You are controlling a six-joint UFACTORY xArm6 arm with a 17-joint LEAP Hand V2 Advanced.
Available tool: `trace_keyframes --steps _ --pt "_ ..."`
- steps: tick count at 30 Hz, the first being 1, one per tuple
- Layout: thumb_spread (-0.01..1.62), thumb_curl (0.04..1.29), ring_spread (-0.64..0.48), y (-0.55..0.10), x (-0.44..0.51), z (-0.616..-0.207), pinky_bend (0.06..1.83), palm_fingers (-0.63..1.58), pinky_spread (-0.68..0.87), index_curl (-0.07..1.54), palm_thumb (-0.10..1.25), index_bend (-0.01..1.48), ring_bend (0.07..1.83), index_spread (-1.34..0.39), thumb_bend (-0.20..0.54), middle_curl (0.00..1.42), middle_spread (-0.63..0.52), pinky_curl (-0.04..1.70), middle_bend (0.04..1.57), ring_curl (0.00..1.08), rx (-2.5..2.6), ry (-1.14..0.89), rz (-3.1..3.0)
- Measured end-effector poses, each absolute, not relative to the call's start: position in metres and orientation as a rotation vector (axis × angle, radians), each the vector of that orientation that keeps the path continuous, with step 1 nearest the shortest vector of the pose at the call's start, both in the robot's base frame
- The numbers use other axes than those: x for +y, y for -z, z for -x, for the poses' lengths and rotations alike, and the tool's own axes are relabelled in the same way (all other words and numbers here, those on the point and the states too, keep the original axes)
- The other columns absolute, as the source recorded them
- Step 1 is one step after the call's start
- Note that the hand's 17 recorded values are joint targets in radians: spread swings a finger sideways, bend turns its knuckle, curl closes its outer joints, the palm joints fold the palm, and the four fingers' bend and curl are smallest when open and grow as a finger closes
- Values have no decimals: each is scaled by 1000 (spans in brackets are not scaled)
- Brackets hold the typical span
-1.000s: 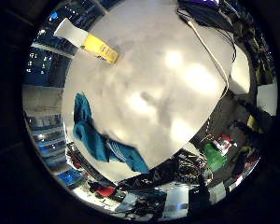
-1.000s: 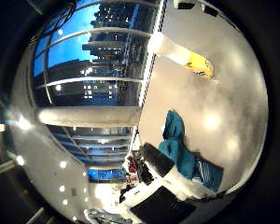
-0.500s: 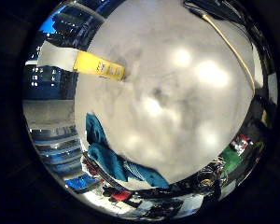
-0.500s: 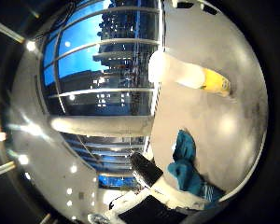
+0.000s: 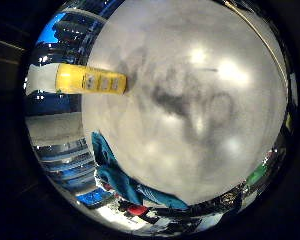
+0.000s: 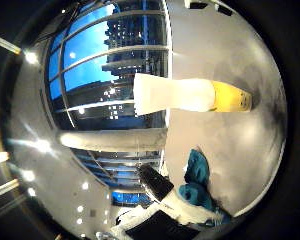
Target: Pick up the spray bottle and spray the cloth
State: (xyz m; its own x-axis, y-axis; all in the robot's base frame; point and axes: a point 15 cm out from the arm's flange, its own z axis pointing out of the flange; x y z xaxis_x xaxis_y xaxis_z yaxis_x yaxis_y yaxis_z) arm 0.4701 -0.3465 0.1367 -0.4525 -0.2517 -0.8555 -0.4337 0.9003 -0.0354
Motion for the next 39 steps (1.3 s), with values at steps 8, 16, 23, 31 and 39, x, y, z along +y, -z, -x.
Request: trace_keyframes --steps 8,16,23,31,39 --pt "987 284 218 -133 -337 -482 529 -17 430 232 430 141 366 -135 -27 320 210 308 194 264 2058 -242 526" --pt "987 284 217 -137 -326 -512 526 -15 430 234 430 143 371 -136 -27 323 207 307 194 263 2028 -246 551" --pt "982 287 217 -130 -334 -538 522 -3 435 240 439 147 372 -139 -26 326 207 307 202 262 2017 -242 573" --pt "971 291 226 -125 -346 -562 521 61 449 248 458 149 373 -119 -27 345 200 301 241 258 2012 -241 579" --pt "961 297 120 -118 -352 -581 578 283 409 244 508 140 557 -126 -23 396 78 297 376 305 2009 -250 578"
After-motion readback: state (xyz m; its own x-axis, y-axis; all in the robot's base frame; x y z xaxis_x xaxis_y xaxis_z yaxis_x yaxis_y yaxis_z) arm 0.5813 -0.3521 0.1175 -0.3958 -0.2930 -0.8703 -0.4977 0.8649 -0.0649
